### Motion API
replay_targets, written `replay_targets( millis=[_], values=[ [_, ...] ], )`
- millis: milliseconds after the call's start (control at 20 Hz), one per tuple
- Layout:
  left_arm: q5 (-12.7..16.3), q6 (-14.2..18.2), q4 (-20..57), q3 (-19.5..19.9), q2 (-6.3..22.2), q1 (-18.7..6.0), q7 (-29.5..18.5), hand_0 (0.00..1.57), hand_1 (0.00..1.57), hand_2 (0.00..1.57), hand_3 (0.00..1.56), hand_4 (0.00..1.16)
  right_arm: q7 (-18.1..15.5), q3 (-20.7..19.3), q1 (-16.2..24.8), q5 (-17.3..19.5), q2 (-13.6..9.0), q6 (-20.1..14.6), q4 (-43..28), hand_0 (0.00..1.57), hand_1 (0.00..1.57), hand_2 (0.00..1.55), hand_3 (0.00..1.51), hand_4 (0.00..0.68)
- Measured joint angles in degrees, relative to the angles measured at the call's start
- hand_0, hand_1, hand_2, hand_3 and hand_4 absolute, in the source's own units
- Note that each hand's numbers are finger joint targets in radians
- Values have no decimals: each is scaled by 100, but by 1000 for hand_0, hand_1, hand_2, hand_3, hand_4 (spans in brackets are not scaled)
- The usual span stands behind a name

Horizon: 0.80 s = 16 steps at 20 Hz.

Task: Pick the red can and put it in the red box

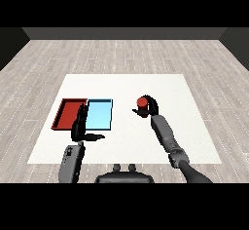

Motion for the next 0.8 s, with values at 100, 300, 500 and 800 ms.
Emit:
replay_targets(
  millis=[100,300,500,800],
  values=[
    [-53,83,-54,-158,-30,-24,111,0,0,0,0,0,223,49,94,-51,-50,48,-499,1463,1463,1438,1387,661],
    [-37,167,-44,-382,-41,-95,337,0,0,0,0,0,671,248,540,-109,-23,81,-1642,1445,1445,1432,1387,651],
    [-24,411,126,-727,-66,-294,588,0,0,0,0,0,1041,1043,1046,-314,164,-511,-2667,1445,1445,1432,1387,651],
    [-3,826,319,-1141,-78,-514,751,0,0,0,0,0,1663,2267,1730,-433,253,-1547,-4103,1445,1445,1425,1381,655]
  ],
)
